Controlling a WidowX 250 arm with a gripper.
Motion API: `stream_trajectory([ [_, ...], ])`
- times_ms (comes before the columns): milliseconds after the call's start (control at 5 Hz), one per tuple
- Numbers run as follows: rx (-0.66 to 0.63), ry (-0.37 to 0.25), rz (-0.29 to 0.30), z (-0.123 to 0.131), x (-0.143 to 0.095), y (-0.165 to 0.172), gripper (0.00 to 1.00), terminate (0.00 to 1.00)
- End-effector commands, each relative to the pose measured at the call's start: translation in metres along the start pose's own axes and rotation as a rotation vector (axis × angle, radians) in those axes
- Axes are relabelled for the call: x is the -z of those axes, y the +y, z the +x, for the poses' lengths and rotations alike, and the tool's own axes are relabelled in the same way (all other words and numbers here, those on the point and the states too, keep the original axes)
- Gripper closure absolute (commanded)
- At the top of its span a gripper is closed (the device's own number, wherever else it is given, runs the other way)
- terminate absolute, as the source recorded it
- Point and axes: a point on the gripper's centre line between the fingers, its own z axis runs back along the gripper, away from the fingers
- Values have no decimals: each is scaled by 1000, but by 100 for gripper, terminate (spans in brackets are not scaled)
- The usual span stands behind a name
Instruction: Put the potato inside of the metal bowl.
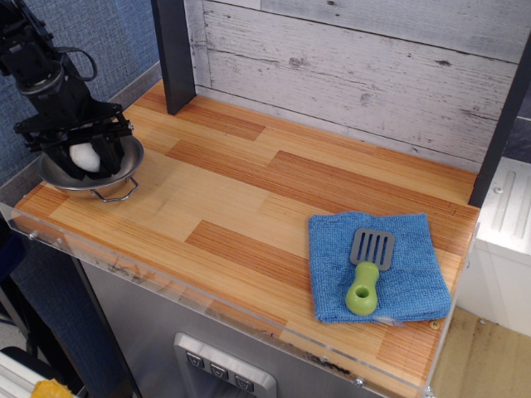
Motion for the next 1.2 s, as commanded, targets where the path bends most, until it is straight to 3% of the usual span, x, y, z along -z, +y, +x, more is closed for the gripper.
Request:
stream_trajectory([
  [0,10,-2,0,-11,-9,-10,100,0],
  [200,-8,11,4,-11,-12,-11,0,0],
  [1000,6,5,2,-4,-26,-18,0,0],
])
